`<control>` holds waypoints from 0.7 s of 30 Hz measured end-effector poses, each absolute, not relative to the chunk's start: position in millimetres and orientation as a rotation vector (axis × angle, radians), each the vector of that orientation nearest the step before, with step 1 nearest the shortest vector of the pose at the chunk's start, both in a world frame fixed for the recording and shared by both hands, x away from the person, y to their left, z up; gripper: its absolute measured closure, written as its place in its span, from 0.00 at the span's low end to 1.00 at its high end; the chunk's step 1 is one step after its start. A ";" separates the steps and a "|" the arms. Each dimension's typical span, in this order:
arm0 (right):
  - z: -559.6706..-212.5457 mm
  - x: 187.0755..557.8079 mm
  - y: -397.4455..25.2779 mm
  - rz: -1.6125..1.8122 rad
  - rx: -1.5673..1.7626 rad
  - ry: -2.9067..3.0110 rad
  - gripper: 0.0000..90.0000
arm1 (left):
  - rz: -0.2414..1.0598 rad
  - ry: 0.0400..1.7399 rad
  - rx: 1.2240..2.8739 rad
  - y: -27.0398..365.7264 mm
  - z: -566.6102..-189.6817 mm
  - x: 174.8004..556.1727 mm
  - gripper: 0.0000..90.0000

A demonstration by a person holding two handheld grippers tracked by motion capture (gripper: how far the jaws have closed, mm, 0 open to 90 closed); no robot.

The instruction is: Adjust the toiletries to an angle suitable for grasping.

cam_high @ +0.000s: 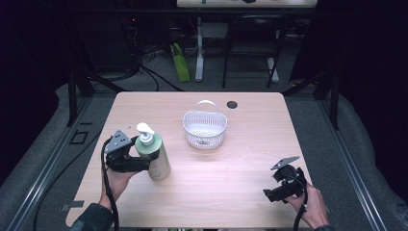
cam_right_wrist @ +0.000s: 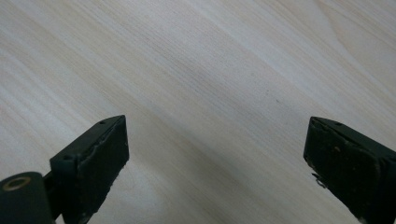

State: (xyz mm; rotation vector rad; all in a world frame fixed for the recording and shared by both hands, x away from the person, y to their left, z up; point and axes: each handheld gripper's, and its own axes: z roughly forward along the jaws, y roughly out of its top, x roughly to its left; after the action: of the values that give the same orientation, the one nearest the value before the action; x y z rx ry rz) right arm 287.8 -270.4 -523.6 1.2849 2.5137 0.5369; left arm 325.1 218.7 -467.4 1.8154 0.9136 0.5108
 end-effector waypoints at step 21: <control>-523.7 287.1 -268.6 0.530 1.289 2.517 0.07 | 0.532 0.915 1.719 218.3 -444.6 318.4 0.00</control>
State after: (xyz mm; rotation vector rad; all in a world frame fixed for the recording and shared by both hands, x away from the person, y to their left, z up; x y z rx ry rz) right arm 287.1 -268.6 -523.7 1.2893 2.5174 0.5296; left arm 318.4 218.3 -444.6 1.7192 0.9154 0.5325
